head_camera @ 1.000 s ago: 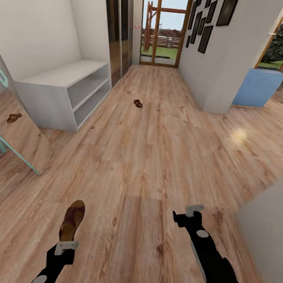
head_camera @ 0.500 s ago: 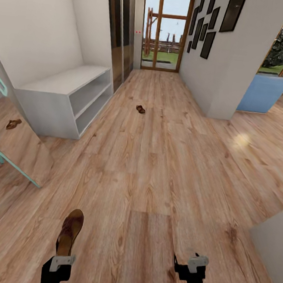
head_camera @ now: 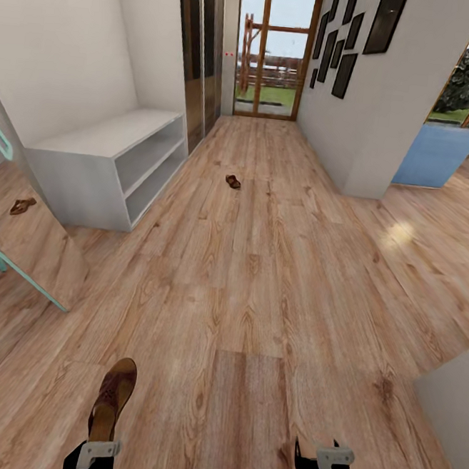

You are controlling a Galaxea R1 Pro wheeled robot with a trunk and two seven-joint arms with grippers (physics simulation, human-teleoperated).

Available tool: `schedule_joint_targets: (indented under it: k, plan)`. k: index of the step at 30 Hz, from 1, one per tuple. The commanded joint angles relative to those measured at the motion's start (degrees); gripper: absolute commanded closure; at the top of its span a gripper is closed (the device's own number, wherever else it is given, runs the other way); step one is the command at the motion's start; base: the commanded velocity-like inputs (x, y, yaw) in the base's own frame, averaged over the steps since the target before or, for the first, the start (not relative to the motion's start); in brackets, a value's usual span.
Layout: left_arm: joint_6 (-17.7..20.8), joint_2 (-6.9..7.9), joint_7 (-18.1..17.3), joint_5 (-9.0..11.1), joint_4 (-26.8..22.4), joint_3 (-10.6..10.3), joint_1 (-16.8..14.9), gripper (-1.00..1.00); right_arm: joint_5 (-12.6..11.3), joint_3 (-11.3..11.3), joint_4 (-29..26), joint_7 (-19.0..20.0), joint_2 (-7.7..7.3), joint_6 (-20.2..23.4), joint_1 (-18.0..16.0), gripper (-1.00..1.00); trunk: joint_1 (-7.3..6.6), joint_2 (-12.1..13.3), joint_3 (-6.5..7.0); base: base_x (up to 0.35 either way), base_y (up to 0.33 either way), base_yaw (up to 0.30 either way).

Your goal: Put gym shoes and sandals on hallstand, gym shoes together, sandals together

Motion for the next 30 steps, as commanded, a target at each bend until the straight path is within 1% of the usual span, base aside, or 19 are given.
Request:
schedule_joint_targets:
  k: [1,9,26,30]
  plan:
    - [-0.19,-0.04,-0.03,-0.59,0.05,0.36,-0.03,1.00,0.37,0.37,0.41,-0.60,-0.03,0.03,-0.02,-1.00,-0.01,-0.01,-0.04,0.000,0.000,0.000]
    - [-0.19,-0.04,0.01,-0.58,0.22,0.37,-0.03,1.00,0.37,0.37,2.08,-0.61,-0.01,0.02,0.00,-1.00,-0.22,0.09,1.95,0.000,0.000,-0.034]
    - [-0.28,-0.04,0.06,-0.12,0.35,0.44,0.00,1.00,0.37,0.37,2.41,-0.61,-0.09,0.02,0.01,-1.00,-0.67,0.35,7.07,0.000,0.000,-0.104]
    - [-0.28,-0.04,0.08,-0.10,0.35,0.44,0.04,1.00,0.37,0.37,2.45,-0.61,-0.09,0.03,0.03,-1.00,-1.55,1.96,8.13,0.000,0.000,-0.109]
